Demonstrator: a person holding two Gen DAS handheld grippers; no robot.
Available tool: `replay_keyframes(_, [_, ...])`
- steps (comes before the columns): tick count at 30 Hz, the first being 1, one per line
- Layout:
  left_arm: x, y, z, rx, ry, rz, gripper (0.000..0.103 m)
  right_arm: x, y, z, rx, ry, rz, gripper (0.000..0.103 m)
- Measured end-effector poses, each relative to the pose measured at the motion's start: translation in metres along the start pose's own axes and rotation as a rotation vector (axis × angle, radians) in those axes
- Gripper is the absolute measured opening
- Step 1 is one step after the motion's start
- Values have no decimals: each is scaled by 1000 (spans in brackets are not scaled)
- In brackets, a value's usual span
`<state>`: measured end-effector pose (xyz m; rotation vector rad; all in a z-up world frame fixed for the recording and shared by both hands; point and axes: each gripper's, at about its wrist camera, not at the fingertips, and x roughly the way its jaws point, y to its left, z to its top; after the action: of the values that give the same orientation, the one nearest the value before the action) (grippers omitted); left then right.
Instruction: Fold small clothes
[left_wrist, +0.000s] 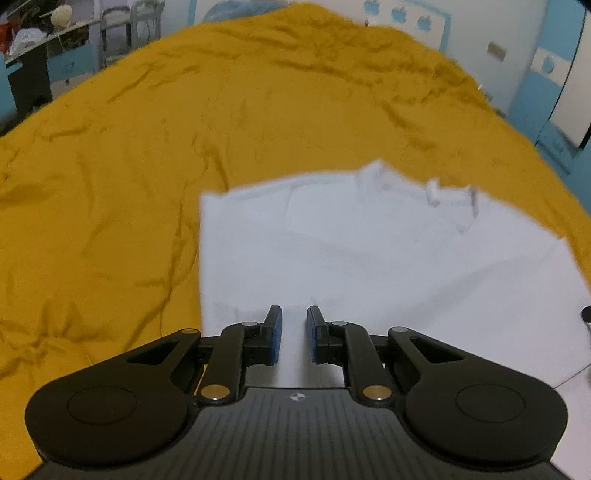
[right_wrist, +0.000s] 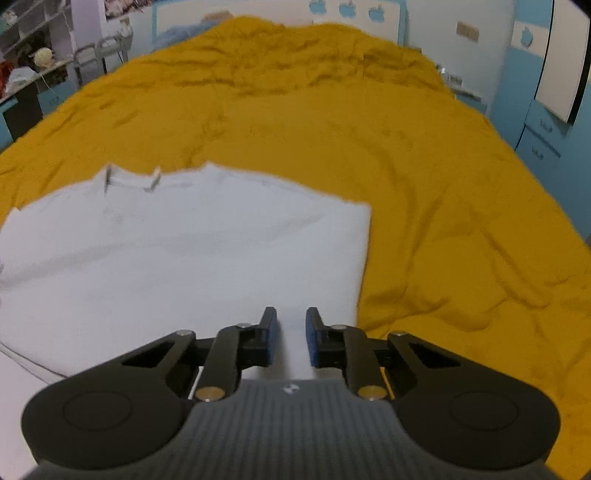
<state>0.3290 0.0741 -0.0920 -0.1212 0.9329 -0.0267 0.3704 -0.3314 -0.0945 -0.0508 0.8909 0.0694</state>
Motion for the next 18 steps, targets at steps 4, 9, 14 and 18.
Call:
replay_keyframes(4, [17, 8, -13, -8, 8, -4, 16, 24, -8, -18, 17, 53, -12, 8])
replay_keyframes(9, [18, 8, -11, -14, 18, 4, 16, 27, -11, -18, 17, 62, -9, 8])
replay_keyframes(14, [-5, 5, -8, -11, 9, 5, 16, 19, -6, -12, 10, 63, -34, 8])
replay_keyframes(18, [-33, -3, -12, 35, -9, -13, 16, -8, -4, -15, -28, 51, -20, 9])
